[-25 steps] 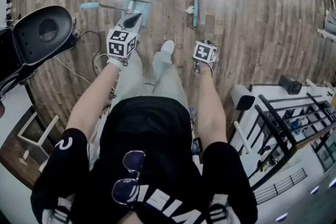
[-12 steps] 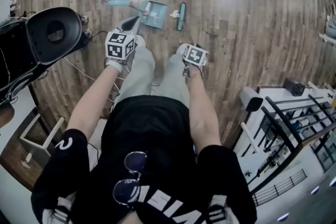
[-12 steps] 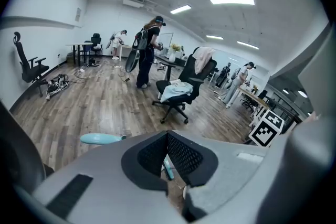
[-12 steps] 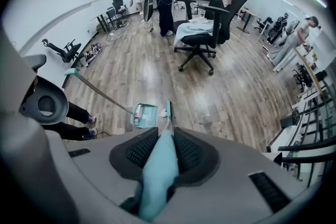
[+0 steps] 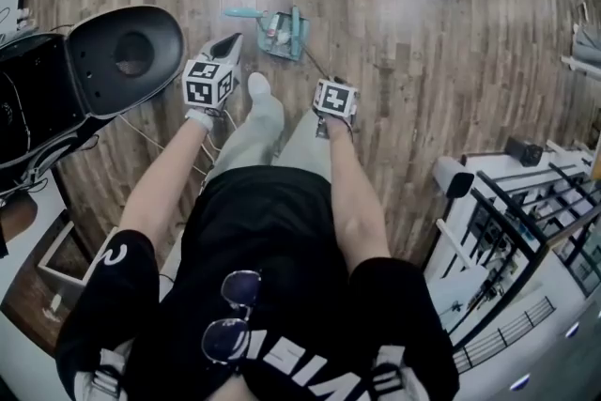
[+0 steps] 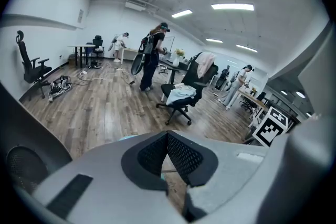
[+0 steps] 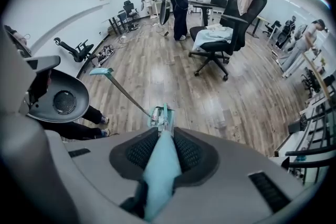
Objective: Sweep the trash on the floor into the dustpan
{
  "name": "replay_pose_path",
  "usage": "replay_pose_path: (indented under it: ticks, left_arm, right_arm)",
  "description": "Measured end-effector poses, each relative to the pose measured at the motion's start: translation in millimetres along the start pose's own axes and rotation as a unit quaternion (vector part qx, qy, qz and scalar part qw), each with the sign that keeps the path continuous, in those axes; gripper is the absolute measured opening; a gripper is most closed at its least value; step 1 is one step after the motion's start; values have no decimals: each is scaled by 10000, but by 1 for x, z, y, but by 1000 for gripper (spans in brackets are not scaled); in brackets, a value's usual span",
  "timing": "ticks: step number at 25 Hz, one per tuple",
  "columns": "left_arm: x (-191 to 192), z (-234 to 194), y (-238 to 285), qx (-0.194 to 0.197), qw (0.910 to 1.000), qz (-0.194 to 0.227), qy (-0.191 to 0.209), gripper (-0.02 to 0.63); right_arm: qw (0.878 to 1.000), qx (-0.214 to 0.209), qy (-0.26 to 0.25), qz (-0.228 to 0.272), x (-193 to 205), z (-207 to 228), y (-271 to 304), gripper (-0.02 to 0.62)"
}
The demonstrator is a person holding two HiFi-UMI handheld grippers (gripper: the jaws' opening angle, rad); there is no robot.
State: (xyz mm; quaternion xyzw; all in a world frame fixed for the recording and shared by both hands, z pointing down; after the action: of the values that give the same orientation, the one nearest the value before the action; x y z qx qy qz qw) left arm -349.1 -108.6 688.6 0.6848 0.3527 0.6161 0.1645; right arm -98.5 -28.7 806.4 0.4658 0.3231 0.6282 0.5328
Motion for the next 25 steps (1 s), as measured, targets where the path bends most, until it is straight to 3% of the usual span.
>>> replay_pose_path:
  ticks: [2, 5, 9, 12, 16, 25]
  left_arm:
    - [-2, -2, -7, 54, 10000, 50, 12, -3]
    - [-11, 0, -13, 136, 9998, 145, 47, -3]
    - [-38, 11, -12, 221, 9993, 279, 121, -3]
    - [-55, 22, -14, 249, 9987, 400, 204, -3]
    - [-74, 47, -21, 322, 9977, 545, 232, -3]
    - [-116, 109, -23, 260, 9949, 920, 332, -3]
  right_arm:
    - [9997, 254, -60, -35, 4, 3, -12, 84]
    - [9997, 55, 127, 186, 2, -8, -26, 84]
    - [9967, 726, 52, 350, -17, 20, -70, 84]
    - [9959, 453, 171, 770, -41, 21, -90, 84]
    - [9914, 388, 51, 1250, -77, 31, -133, 84]
    - [9837, 146, -183, 1784, -111, 68, -198, 84]
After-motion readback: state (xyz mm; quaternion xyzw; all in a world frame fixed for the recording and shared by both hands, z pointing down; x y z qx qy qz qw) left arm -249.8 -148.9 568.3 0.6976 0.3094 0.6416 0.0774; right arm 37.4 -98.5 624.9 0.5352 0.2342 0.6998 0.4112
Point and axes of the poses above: the fingertips, and each gripper's own axes: y forward along the fingers, z to its right, x out of its underside, the point moved 2 cm from there along -y, backward along the fingers, and after that the axes turned 9 degrees about -x, right-handed, at the moved point
